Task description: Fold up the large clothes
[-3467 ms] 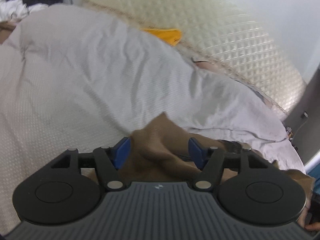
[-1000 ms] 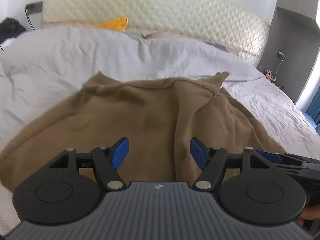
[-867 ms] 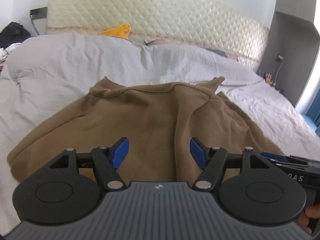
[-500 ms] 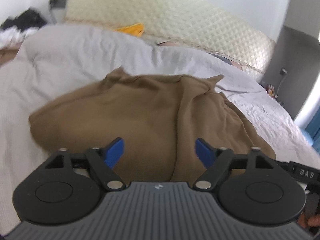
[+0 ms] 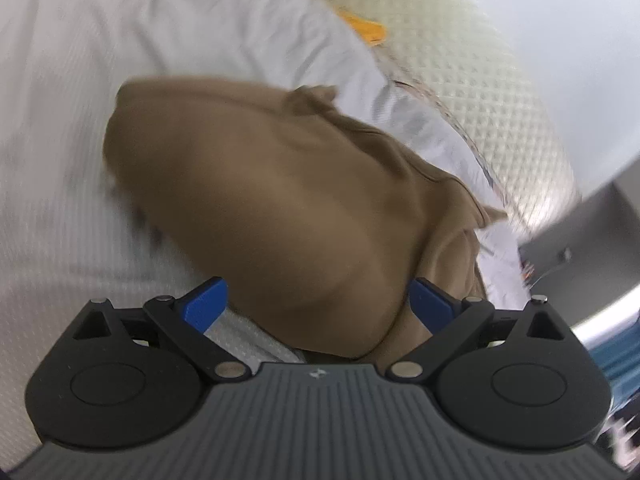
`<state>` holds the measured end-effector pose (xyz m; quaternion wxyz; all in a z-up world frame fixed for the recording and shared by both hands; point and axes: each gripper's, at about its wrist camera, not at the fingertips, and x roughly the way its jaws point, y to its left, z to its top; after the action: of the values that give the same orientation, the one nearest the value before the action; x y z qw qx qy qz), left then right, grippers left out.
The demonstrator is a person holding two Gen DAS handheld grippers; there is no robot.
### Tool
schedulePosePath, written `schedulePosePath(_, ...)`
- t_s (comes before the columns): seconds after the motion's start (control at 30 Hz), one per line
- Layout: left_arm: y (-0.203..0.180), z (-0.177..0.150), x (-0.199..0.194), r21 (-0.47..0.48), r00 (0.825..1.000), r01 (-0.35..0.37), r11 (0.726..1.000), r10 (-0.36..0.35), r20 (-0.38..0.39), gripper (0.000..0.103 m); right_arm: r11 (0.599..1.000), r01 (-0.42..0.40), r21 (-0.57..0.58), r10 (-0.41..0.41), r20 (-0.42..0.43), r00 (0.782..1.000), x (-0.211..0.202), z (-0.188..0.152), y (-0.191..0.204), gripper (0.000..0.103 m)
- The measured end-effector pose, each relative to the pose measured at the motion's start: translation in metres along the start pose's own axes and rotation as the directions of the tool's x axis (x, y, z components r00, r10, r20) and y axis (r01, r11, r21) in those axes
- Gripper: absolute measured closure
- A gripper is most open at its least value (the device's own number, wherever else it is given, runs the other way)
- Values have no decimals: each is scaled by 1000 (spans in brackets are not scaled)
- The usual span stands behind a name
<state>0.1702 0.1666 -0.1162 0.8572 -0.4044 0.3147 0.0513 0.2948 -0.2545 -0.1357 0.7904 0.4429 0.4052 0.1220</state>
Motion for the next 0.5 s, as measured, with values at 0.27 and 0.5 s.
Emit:
schedulePosePath(0.27, 57, 13, 21, -302, 998, 22, 953, -36, -43, 4, 969, -24, 245, 14, 43, 999, 31, 15, -36, 0)
schedulePosePath(0.5, 92, 27, 51, -470, 996, 92, 878, -88, 31, 5, 946, -57, 318, 27, 98, 995, 37, 20, -44, 0)
